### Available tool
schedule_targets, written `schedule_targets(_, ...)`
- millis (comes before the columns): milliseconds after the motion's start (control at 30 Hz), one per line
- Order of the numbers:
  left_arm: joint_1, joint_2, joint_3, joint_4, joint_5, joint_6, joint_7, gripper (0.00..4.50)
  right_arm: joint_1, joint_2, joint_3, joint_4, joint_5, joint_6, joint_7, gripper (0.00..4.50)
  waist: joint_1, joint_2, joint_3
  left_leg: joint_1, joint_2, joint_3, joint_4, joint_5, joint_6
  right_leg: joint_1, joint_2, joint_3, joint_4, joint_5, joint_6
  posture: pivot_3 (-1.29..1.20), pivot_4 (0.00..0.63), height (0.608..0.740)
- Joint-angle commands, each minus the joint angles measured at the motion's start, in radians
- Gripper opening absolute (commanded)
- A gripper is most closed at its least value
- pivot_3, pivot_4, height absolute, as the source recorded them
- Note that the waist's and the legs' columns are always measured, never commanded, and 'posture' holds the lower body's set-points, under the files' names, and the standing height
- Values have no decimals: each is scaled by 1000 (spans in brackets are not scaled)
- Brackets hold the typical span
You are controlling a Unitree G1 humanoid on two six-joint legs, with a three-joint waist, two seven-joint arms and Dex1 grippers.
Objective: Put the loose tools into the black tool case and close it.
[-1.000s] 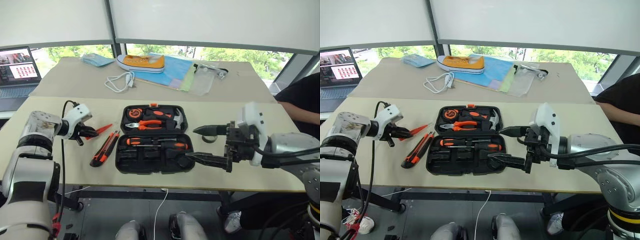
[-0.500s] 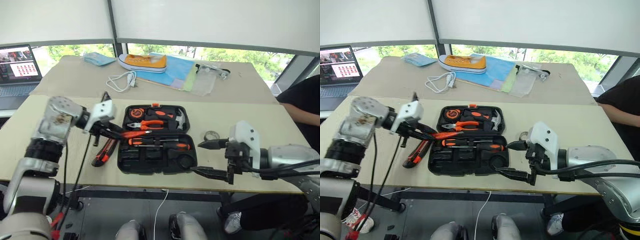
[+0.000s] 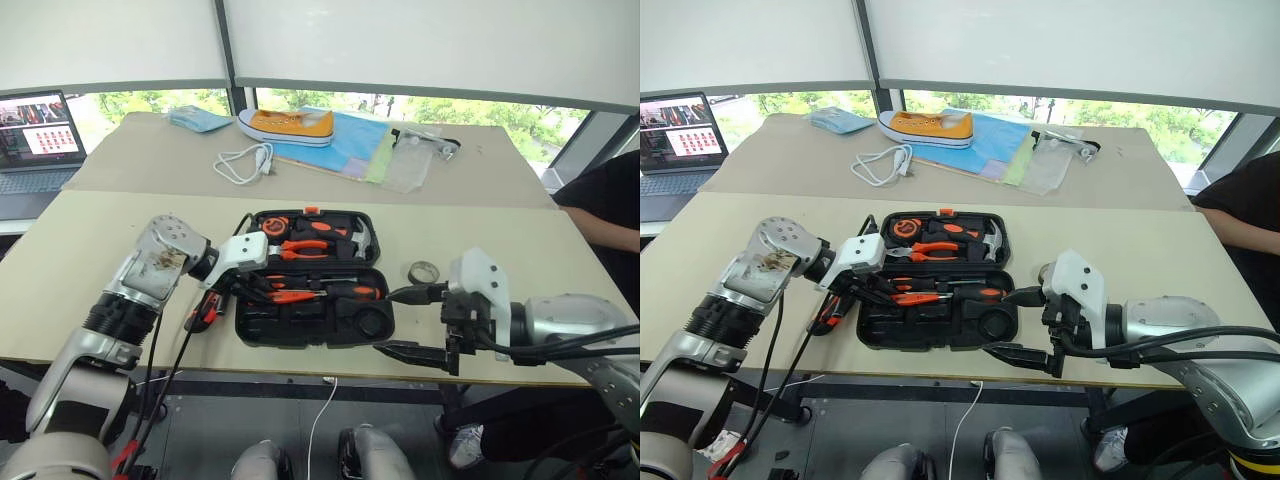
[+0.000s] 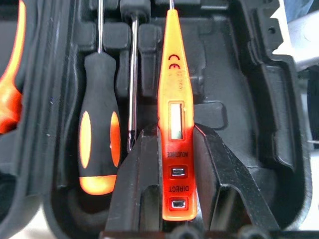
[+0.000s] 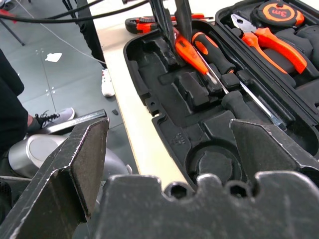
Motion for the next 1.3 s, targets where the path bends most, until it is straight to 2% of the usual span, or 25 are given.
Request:
schedule_targets(33,-24,-1,-15,22,26,-30,12,419,-2,8,-19,-29,-1,-30,-18,4500,0,0,0,0,0,0,0,0,0,0,0,0,0,0,0,0,150,718)
schedule_targets(233,-31,-12,-18,30,21,-36,6,419,0,17,-24,-33,2,-33,-30,4500,3,0,0,0,0,0,0,0,0,0,0,0,0,0,0,0,150,718)
schedule_targets(300,-27,-1,-5,2,-10,-19,-29,1431,-1,21,-31,-33,12,-30,-35,4500,3,0,0,0,0,0,0,0,0,0,0,0,0,0,0,0,150,718)
schedule_targets(333,-27,6,4,-6,-22,-20,-41,1636,-2,21,-33,-33,15,-29,-36,4500,3,0,0,0,0,0,0,0,0,0,0,0,0,0,0,0,150,718)
schedule_targets(433,-28,33,37,-11,-67,-30,-88,2789,3,21,-33,-33,13,-31,-38,4500,3,0,0,0,0,0,0,0,0,0,0,0,0,0,0,0,150,718)
schedule_targets(667,-21,24,99,81,-102,-85,-39,2789,28,19,-40,-36,9,-40,-35,4500,7,0,0,0,0,0,0,0,0,0,0,0,0,0,0,0,150,718)
schedule_targets(767,-16,-9,136,101,-141,-86,-18,2069,35,20,-37,-35,4,-45,-35,4500,10,0,0,0,0,0,1,0,1,0,0,0,0,0,0,0,150,718)
schedule_targets(933,-27,-76,147,137,-138,-109,45,192,31,20,-26,-30,-1,-51,-36,4500,14,0,0,-1,0,0,1,-1,1,0,0,-1,0,0,0,0,150,718)
schedule_targets(967,-27,-92,146,146,-139,-113,56,33,29,19,-23,-28,-3,-52,-36,4500,14,0,0,-1,0,0,1,-1,1,0,0,-1,0,0,0,0,150,718)
schedule_targets(1167,25,-100,122,122,-135,-135,36,33,25,22,-27,-27,4,-47,-47,4500,9,0,0,0,0,0,1,-1,1,0,0,0,0,0,0,0,150,718)
schedule_targets(1300,61,-89,88,119,-81,-181,54,33,37,23,-33,-34,15,-42,-57,4500,9,0,0,0,0,-1,1,0,1,0,0,0,0,0,0,0,150,718)
